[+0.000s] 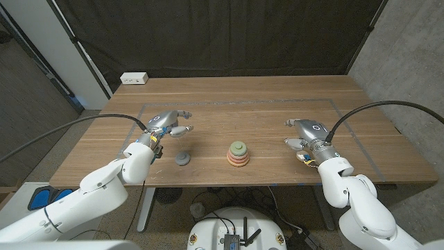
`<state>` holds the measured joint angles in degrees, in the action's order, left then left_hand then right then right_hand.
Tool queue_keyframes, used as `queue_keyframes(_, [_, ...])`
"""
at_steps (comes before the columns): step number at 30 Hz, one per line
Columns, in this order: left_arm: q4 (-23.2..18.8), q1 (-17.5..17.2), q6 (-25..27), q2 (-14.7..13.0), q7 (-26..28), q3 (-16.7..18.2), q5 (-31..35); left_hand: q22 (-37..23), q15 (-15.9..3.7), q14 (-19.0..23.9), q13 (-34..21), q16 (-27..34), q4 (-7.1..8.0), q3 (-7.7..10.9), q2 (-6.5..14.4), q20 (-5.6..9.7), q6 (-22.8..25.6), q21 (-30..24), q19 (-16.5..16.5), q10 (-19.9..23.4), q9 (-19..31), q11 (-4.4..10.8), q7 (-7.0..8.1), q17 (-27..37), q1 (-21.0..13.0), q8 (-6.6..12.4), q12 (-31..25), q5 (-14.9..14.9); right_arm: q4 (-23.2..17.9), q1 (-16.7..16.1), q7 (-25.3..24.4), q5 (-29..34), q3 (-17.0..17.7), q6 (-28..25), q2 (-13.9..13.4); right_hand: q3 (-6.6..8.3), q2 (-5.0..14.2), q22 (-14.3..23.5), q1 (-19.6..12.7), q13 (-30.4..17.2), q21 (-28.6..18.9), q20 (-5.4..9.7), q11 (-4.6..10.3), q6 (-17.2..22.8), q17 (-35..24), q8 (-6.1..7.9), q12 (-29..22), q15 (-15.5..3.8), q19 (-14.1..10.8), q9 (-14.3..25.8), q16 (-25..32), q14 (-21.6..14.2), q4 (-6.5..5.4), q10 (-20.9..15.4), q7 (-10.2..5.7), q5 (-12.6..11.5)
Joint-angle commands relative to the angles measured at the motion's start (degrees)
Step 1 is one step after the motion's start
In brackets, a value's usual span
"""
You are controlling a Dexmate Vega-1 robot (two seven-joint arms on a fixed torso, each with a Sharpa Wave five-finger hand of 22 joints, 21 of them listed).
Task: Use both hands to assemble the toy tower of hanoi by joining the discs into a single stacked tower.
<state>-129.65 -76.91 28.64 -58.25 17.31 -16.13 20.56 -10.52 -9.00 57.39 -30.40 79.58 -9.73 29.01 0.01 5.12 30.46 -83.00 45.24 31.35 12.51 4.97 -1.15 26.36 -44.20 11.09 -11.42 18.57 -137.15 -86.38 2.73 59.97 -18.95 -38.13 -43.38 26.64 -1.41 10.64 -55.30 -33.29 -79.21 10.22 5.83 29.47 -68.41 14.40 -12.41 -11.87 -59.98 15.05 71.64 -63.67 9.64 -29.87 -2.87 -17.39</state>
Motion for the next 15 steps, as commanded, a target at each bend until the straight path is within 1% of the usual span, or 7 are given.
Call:
queue_keyframes(1, [-3.6, -1.5, 4.6, -3.8, -2.2, 1.0, 0.4, -0.2, -3.55, -0.6, -0.3, -0.1, -0.27, 0.25, -0.9, 6.35, -0.1, 0.0, -0.3, 0.1, 0.2, 0.29, -0.08, 0.1, -0.4, -0.04, -0.1, -0.3, 0.8, 0.7, -4.1, -3.1, -2.4, -2.6, -2.9, 0.17, -0.56, 0.2, -0.1, -0.3, 0.2, 2.30, 0.09, 0.2, 0.1, 0.01, 0.0, -0.77, 0.2, 0.1, -0.2, 0.3, -0.21, 0.2, 0.20, -0.3])
queue_keyframes(5, [-4.5, -1.5, 5.2, -6.1, -4.0, 1.5, 0.4, -0.2, -3.53, -0.7, -0.2, 0.3, -0.98, 0.29, -1.8, 6.43, 0.0, -0.2, -0.2, -0.1, 0.1, 0.23, -0.12, 0.3, -1.8, 0.10, -0.1, -0.3, 0.3, 1.0, -4.7, -3.1, -3.5, -3.7, -3.6, 0.09, -0.48, 0.2, 0.0, -0.4, 0.2, 2.28, 0.17, 0.1, -0.1, -0.08, 0.0, -0.76, 0.3, 0.1, -0.1, 0.1, -0.31, 0.2, 0.18, -0.2])
queue_keyframes(8, [-4.9, -1.6, 4.9, -7.4, -5.0, 2.1, -0.2, -0.3, -3.54, -1.1, -0.2, 0.2, -1.06, 0.26, -2.3, 6.36, -0.2, -0.4, -0.3, 0.0, 0.1, 0.33, -0.18, 0.0, -2.6, 0.10, -0.2, -0.3, 0.1, 1.3, -5.0, -2.8, -4.4, -4.5, -4.1, 0.03, -0.45, 0.1, 0.1, -0.5, 0.2, 2.26, -0.03, -0.7, -0.3, -0.44, 0.0, -0.74, 0.5, 0.1, 0.0, 0.0, -0.39, 0.2, 0.41, -0.2])
queue_keyframes(10, [-5.6, -1.5, 4.9, -9.8, -7.3, 2.9, -0.6, -0.4, -3.54, -0.9, -0.3, 0.4, -0.84, 0.12, -2.6, 6.27, 0.7, -0.5, -0.3, 1.1, 0.1, 0.29, -0.20, -0.1, -3.0, 0.54, -0.7, -0.4, -0.3, 1.5, -4.8, -2.2, -5.2, -5.5, -4.2, -0.04, -0.43, 0.1, 0.1, -0.7, 0.2, 2.26, -0.01, -1.3, 0.1, -0.68, 0.0, -0.75, 0.7, 0.1, -0.5, 0.5, -0.40, 0.3, 0.12, -0.2])
queue_keyframes(12, [-5.8, -1.4, 4.8, -10.7, -8.1, 3.2, -0.8, -0.4, -3.55, -0.8, -0.4, 0.5, -0.73, 0.07, -2.6, 6.31, 0.8, -0.6, -0.2, 1.1, 0.2, 0.29, -0.26, -0.1, -3.1, 0.60, -0.7, -0.4, -0.4, 1.7, -5.1, -2.1, -5.7, -6.0, -4.3, -0.10, -0.40, 0.1, 0.1, -0.8, 0.2, 2.26, -0.03, -1.2, 0.2, -0.68, 0.0, -0.76, 0.8, 0.1, -0.6, 0.6, -0.42, 0.4, 0.12, -0.2])
queue_keyframes(13, [-6.0, -1.4, 4.2, -12.4, -9.8, 4.0, -1.5, -0.4, -3.54, -0.7, -0.4, 0.5, -0.58, -0.02, -2.6, 6.32, 0.6, -0.7, -0.2, 1.0, 0.2, 0.22, -0.36, -0.1, -3.1, 0.53, -0.7, -0.5, -0.5, 1.9, -4.7, -1.8, -6.2, -6.5, -4.4, -0.14, -0.35, 0.1, 0.1, -0.8, 0.2, 2.27, -0.01, -1.2, 0.2, -0.68, 0.0, -0.76, 0.9, 0.1, -0.7, 0.6, -0.44, 0.4, 0.13, -0.2])
queue_keyframes(15, [-6.3, -1.7, 3.9, -14.2, -11.3, 5.0, -2.2, -0.4, -3.54, -0.7, -0.3, 0.6, -0.34, -0.23, -2.7, 6.33, 0.3, -0.7, -0.1, 0.3, 0.2, 0.04, -0.64, -0.2, -2.9, 0.41, -0.4, -0.6, -0.6, 2.2, -4.8, -1.5, -6.8, -7.0, -4.3, -0.19, -0.30, 0.1, 0.0, -0.9, 0.2, 2.28, -0.02, -1.2, 0.3, -0.69, 0.0, -0.77, 0.9, 0.1, -0.7, 0.6, -0.43, 0.4, 0.09, -0.2])
